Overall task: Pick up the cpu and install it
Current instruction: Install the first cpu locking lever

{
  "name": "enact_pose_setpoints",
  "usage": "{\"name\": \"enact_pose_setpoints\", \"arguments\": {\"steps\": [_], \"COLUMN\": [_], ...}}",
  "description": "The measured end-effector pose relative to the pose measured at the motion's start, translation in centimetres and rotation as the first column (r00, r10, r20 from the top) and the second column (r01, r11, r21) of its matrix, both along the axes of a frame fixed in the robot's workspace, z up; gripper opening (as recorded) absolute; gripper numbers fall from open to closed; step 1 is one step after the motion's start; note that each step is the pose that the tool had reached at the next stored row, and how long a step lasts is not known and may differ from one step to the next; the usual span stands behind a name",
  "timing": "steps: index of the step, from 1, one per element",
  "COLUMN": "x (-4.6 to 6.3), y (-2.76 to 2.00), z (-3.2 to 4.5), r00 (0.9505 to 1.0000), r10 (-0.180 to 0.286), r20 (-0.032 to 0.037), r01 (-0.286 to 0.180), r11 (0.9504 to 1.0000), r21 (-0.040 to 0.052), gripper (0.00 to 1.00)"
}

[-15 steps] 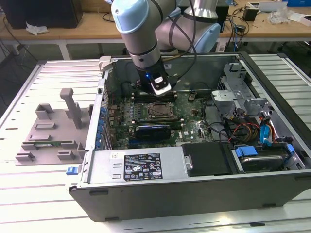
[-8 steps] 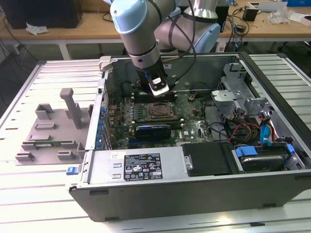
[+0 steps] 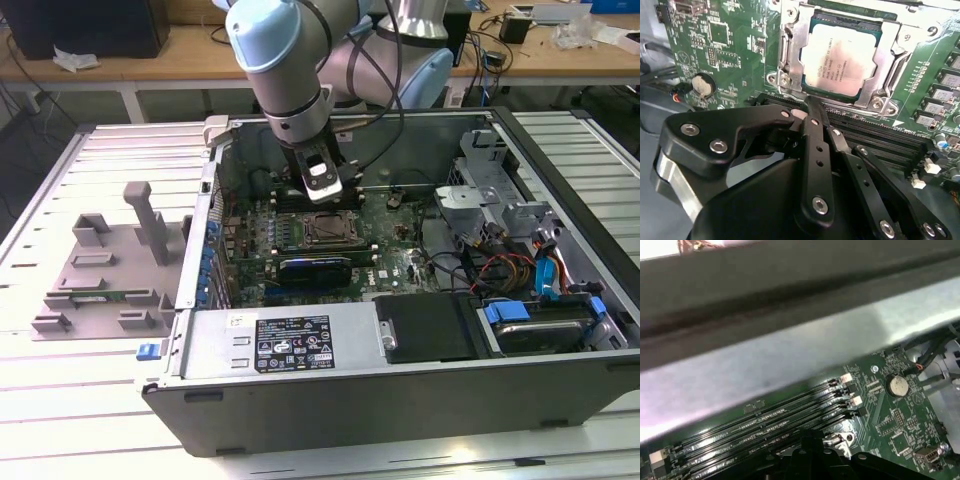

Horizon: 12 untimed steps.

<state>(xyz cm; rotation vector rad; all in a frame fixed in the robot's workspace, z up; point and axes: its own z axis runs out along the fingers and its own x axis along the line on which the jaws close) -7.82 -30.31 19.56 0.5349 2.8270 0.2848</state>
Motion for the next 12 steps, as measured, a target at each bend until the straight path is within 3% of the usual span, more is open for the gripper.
{"name": "enact_pose_setpoints", "arguments": {"steps": [12], "x": [0.05], "y": [0.04], "z": [0.03], "r00": [0.9998], "r10": [-0.02], "r20": [0.0008], "r01": [0.02], "r11": [0.9998], "r21": [0.0004], "gripper": [0.11]}}
